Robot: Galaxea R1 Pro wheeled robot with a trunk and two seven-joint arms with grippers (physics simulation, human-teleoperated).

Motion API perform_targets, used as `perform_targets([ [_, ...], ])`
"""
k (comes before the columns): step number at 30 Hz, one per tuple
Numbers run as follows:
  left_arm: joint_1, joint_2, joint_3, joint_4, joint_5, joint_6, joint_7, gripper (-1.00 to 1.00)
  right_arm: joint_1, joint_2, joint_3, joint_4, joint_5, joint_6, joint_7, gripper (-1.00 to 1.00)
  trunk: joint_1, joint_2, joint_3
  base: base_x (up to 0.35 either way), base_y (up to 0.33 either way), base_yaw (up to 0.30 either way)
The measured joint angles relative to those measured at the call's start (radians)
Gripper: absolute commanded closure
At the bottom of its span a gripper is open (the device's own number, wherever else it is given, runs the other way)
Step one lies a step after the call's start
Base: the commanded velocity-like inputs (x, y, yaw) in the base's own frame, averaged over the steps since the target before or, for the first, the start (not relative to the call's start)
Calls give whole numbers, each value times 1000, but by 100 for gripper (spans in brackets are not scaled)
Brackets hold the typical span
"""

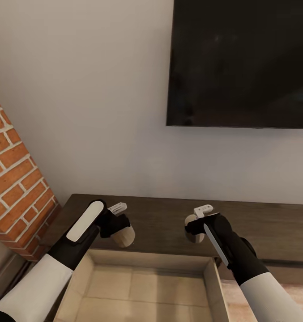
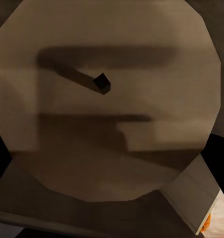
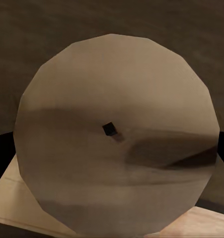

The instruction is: Place each of the two pumpkins and all three candles from the living room inside a cabinet in the living room (use any cabinet), then make sure every cabinet is closed, and position the cauldron so it is next to a table in the living room.

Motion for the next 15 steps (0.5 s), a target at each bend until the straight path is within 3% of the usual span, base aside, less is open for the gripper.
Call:
perform_targets([
  [15, 0, 0, 0, 0, 0, 0, 0, 100, 0, 7, 0, 10, -3, 0, -1, 100, 0, 0, 0, 5, 272, 0],
])
